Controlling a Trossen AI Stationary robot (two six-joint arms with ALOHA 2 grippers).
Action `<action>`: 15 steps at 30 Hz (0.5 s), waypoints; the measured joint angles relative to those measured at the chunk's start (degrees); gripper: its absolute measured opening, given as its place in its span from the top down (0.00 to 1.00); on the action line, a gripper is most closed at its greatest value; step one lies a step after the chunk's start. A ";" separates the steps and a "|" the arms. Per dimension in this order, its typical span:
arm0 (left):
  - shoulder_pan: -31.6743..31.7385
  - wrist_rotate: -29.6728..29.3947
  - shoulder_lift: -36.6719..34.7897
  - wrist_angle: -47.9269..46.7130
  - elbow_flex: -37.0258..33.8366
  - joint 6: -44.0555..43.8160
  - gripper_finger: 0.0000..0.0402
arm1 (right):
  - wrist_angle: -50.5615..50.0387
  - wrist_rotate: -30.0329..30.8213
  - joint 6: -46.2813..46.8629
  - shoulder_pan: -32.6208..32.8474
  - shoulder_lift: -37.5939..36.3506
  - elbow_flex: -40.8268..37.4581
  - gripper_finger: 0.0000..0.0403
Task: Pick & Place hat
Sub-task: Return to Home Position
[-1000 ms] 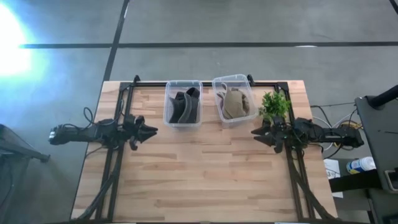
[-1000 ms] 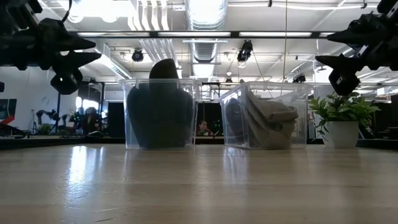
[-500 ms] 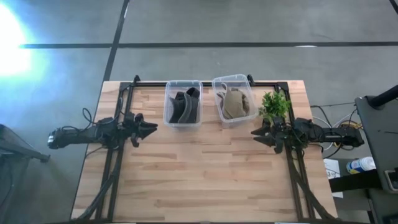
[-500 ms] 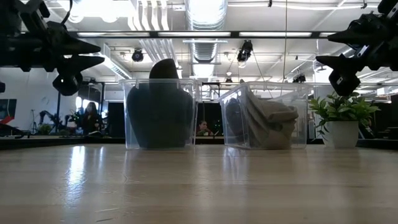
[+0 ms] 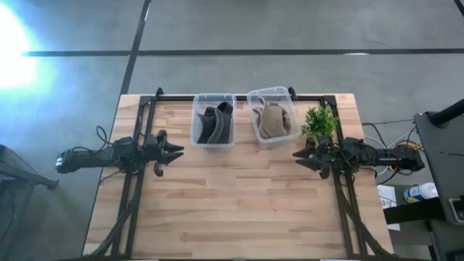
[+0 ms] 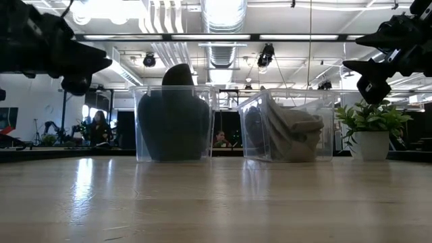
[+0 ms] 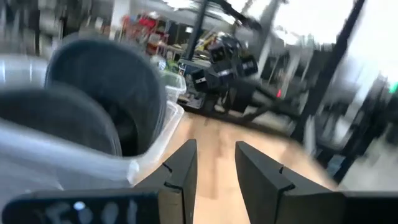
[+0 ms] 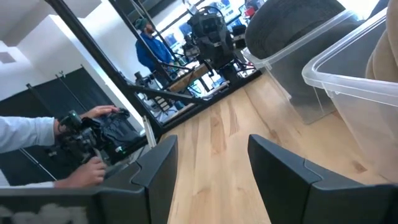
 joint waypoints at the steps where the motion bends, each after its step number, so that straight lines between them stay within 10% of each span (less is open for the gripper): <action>1: -0.02 0.27 0.00 -0.01 0.00 4.66 0.74 | -0.01 0.01 0.00 0.00 -0.01 0.00 0.52; 6: -0.01 0.32 0.00 -0.42 0.00 18.78 0.74 | -0.01 0.02 0.00 0.00 -0.01 0.00 0.52; 15: -0.08 0.20 0.00 -0.07 0.00 17.08 0.74 | -0.01 0.00 0.00 0.00 -0.05 0.00 0.52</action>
